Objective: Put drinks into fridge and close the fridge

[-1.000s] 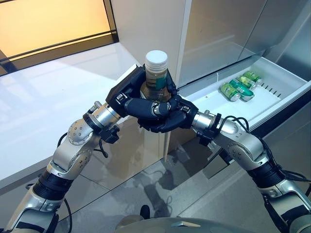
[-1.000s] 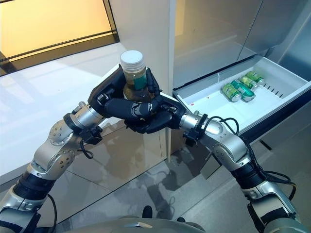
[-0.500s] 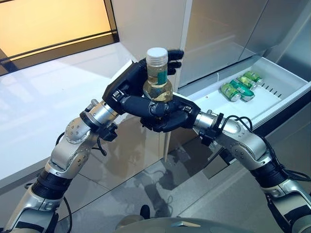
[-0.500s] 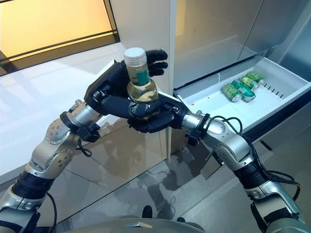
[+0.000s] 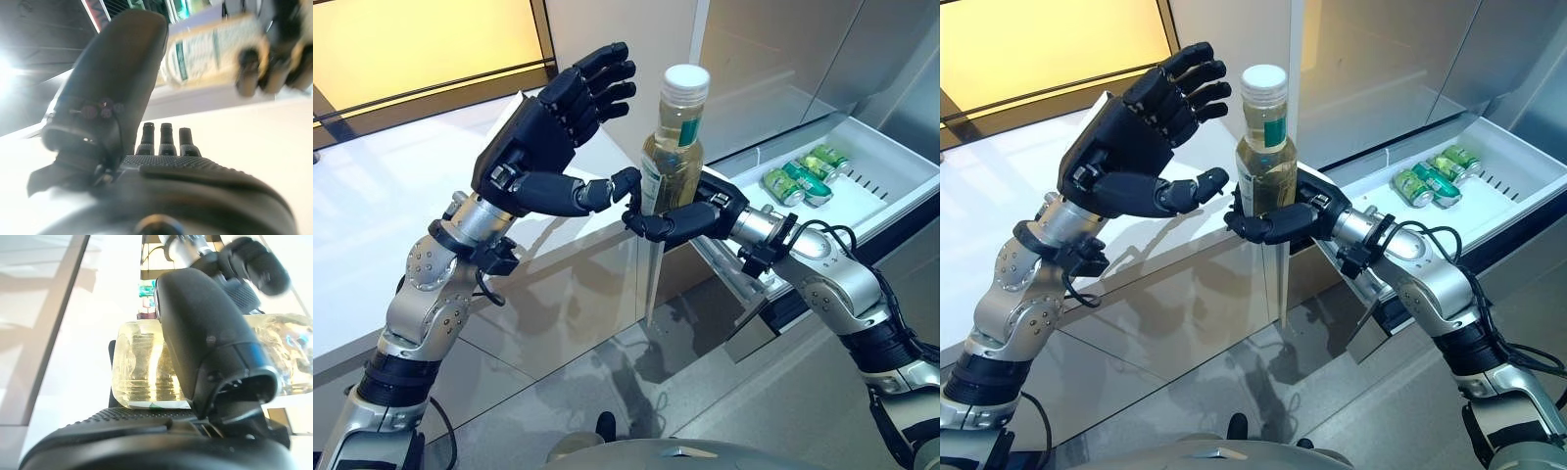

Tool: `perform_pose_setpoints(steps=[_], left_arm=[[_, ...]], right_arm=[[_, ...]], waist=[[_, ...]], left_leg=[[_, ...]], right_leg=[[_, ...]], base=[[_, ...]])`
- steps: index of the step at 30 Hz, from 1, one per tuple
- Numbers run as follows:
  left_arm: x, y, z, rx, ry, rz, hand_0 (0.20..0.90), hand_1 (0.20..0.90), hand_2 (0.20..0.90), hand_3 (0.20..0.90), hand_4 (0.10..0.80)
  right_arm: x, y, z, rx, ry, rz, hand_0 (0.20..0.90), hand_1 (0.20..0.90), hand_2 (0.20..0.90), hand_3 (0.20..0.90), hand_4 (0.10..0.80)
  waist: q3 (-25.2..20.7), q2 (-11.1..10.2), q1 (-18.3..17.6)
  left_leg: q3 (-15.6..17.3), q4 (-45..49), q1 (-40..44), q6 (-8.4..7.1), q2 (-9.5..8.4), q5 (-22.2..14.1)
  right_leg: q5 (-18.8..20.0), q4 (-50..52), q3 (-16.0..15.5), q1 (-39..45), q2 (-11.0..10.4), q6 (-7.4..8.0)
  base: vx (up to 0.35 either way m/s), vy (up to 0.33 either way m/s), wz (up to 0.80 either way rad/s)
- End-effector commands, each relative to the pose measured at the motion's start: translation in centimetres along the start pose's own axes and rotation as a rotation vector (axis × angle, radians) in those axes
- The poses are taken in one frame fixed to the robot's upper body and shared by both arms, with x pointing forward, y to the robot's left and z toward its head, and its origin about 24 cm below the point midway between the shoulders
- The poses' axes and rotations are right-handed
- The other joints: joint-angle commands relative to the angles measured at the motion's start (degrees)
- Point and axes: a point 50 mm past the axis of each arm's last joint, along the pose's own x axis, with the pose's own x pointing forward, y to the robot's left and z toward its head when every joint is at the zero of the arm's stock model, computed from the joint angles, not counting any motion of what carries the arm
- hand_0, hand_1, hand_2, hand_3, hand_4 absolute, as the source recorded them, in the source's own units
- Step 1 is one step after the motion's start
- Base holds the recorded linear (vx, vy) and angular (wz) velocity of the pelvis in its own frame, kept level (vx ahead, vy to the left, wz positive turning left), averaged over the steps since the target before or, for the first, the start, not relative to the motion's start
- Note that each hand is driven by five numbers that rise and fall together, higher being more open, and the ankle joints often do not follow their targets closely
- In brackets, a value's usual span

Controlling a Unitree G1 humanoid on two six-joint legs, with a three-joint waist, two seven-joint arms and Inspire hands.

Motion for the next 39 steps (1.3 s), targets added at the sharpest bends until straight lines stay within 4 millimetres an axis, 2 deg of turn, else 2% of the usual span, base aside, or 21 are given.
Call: perform_pose_setpoints(steps=[1, 7, 13, 14, 16, 17, 20, 25, 29, 32, 34, 36, 39], left_arm=[[0.0, 0.5, 2.2, 0.007, -0.168, -0.031, 0.900, 0.900, 0.900, 0.900, 0.800], [-0.9, 0.1, 1.1, -0.124, -0.165, -0.040, 0.900, 0.900, 0.900, 0.900, 0.800], [-2.4, -1.7, -1.7, -0.451, -0.130, -0.090, 0.900, 0.900, 0.900, 0.900, 0.800], [-2.8, -2.8, -2.7, -0.591, -0.137, -0.131, 0.900, 0.900, 0.900, 0.900, 0.800], [-3.1, -3.9, -3.6, -0.705, -0.133, -0.158, 0.900, 0.900, 0.900, 0.900, 0.800], [-3.5, -5.5, -4.7, -0.912, -0.160, -0.206, 0.900, 0.900, 0.900, 0.900, 0.800], [-4.1, -8.1, -6.0, -1.184, -0.205, -0.299, 0.900, 0.900, 0.900, 0.900, 0.800], [-5.6, -11.1, -7.9, -1.500, -0.254, -0.363, 0.900, 0.900, 0.900, 0.900, 0.800], [-6.8, -12.3, -9.3, -1.608, -0.215, -0.317, 0.900, 0.900, 0.900, 0.900, 0.800], [-8.9, -13.1, -11.7, -1.636, -0.070, -0.157, 0.900, 0.900, 0.900, 0.900, 0.800], [-10.4, -13.4, -13.1, -1.631, 0.021, -0.073, 0.900, 0.900, 0.900, 0.900, 0.800], [-13.5, -14.5, -15.2, -1.624, 0.169, 0.042, 0.900, 0.900, 0.900, 0.900, 0.800], [-16.2, -15.5, -16.6, -1.591, 0.327, 0.144, 0.900, 0.900, 0.900, 0.900, 0.800]], right_arm=[[-0.8, 0.7, 10.4, -0.203, -0.529, 0.018, 0.300, 0.300, 0.300, 0.200, 0.100], [-2.0, 0.4, 11.4, -0.207, -0.584, -0.020, 0.300, 0.300, 0.300, 0.200, 0.100], [-3.5, 0.4, 12.3, -0.235, -0.650, -0.095, 0.300, 0.300, 0.300, 0.200, 0.100], [-3.9, 0.4, 12.5, -0.244, -0.663, -0.107, 0.300, 0.300, 0.300, 0.200, 0.100], [-4.2, 0.4, 12.6, -0.247, -0.668, -0.113, 0.300, 0.300, 0.300, 0.200, 0.100], [-4.6, 0.3, 12.9, -0.248, -0.678, -0.122, 0.300, 0.300, 0.300, 0.200, 0.100], [-5.2, 0.2, 13.3, -0.263, -0.689, -0.148, 0.300, 0.300, 0.300, 0.200, 0.100], [-6.3, -0.3, 13.7, -0.270, -0.709, -0.197, 0.300, 0.300, 0.300, 0.200, 0.100], [-6.9, -0.7, 13.6, -0.255, -0.717, -0.220, 0.300, 0.300, 0.300, 0.200, 0.100], [-7.8, -1.3, 12.9, -0.237, -0.697, -0.255, 0.300, 0.300, 0.300, 0.200, 0.100], [-8.3, -1.8, 12.5, -0.226, -0.683, -0.281, 0.300, 0.300, 0.300, 0.200, 0.100], [-9.5, -2.5, 11.6, -0.213, -0.656, -0.341, 0.300, 0.300, 0.300, 0.200, 0.100], [-11.0, -3.2, 11.0, -0.208, -0.639, -0.408, 0.300, 0.300, 0.300, 0.200, 0.100]], waist=[[-6.62, -1.91, -0.08], [-6.72, -2.12, -0.34], [-6.62, -2.28, -0.59], [-6.50, -2.31, -0.77], [-6.41, -2.31, -0.94], [-6.20, -2.34, -1.22], [-5.76, -2.46, -1.64], [-5.09, -3.02, -2.80], [-4.67, -3.13, -3.50], [-4.47, -3.20, -3.97], [-4.55, -3.22, -4.16], [-4.69, -3.26, -4.57], [-4.80, -3.18, -5.00]], left_leg=[[-1.20, 0.08, 2.54, 0.97, -1.86, -6.31], [-1.11, 0.08, 2.60, 1.06, -1.84, -6.55], [-1.00, 0.08, 2.11, 0.99, -1.73, -6.31], [-0.81, 0.08, 2.09, 0.98, -1.66, -6.41], [-0.72, 0.08, 2.07, 0.97, -1.63, -6.50], [-0.60, 0.08, 2.07, 0.97, -1.63, -6.58], [-0.34, 0.08, 2.07, 1.00, -1.58, -6.83], [0.51, 0.08, 2.05, 1.10, -1.61, -7.11], [1.21, 0.08, 2.22, 1.07, -1.45, -7.50], [1.84, 0.08, 2.03, 0.96, -1.33, -7.39], [2.19, 0.08, 1.91, 0.91, -1.26, -7.40], [2.78, 0.08, 1.51, 0.71, -1.10, -7.18], [3.35, 0.08, 1.10, 0.65, -1.01, -7.05]], right_leg=[[2.94, 0.77, 0.95, -2.36, -0.50, 3.04], [2.96, 0.71, 1.20, -2.46, -0.44, 2.99], [3.33, 0.73, 1.69, -3.06, -0.36, 2.84], [3.34, 0.78, 1.85, -3.15, -0.37, 2.79], [3.42, 0.79, 2.01, -3.26, -0.36, 2.76], [3.51, 0.84, 2.27, -3.42, -0.32, 2.68], [3.60, 1.02, 2.66, -3.73, -0.33, 2.54], [3.87, 1.30, 3.46, -4.30, -0.29, 2.51], [3.91, 1.23, 3.88, -4.29, -0.19, 2.72], [4.15, 1.18, 4.24, -4.57, -0.10, 2.84], [4.21, 1.12, 4.25, -4.72, -0.13, 2.95], [4.45, 0.98, 4.42, -5.08, -0.10, 3.16], [4.65, 0.93, 4.73, -5.58, 0.02, 3.35]], base=[[0.000, 0.000, 0.00], [0.000, 0.000, 0.00], [-0.006, 0.005, 0.00], [0.000, 0.000, 0.00], [-0.025, 0.029, -0.04], [-0.036, 0.029, -0.04], [-0.039, 0.026, -0.02], [-0.027, 0.005, -0.01], [-0.015, 0.007, -0.07], [-0.015, 0.009, -0.11], [-0.003, 0.003, -0.11], [0.006, -0.002, -0.09], [0.011, 0.007, -0.07]])
